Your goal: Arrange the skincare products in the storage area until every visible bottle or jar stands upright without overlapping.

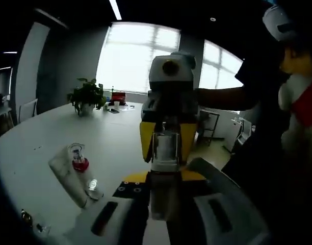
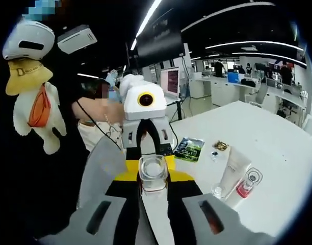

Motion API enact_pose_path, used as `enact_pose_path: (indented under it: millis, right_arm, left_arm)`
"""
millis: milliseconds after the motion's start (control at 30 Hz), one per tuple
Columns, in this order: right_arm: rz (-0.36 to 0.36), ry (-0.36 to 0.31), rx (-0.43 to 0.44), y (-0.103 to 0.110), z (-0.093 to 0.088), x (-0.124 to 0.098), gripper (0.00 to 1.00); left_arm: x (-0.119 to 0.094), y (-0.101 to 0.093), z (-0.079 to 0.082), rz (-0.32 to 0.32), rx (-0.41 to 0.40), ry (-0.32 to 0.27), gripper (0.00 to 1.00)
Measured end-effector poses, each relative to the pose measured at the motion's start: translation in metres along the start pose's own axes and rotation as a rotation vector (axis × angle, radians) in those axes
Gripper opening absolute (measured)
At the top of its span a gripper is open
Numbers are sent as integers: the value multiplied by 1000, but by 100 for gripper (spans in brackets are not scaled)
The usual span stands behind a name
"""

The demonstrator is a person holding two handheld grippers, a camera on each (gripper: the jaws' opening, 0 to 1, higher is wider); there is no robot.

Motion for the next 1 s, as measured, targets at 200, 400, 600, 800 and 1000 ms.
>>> enact_pose_path:
  millis: [200,400,600,800,1000]
  right_arm:
    - [-12,63,-23,-5,-6,5,18]
    - [-11,94,-37,-11,-13,7,18]
    - [-8,113,-39,-17,-15,9,18]
    - [4,132,-43,-23,-18,15,18]
    - [13,147,-42,-32,-23,18,18]
  left_arm:
    - [8,3,-13,13,-13,29,23]
    - [13,3,-18,23,-11,44,23]
    - [14,5,-22,32,-17,56,22]
    - [16,7,-26,46,-33,56,24]
    - [15,9,-36,58,-54,67,30]
Point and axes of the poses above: the point that each gripper's makers call its tool centre point, and the gripper's own axes: x roughly forward along the fingers, y roughly to its left, z roughly out of its top, the point moved 7 cm from there along -x, roughly backward along the fingers, and after that the axes turned 14 degrees about x, right-handed, at the moved point
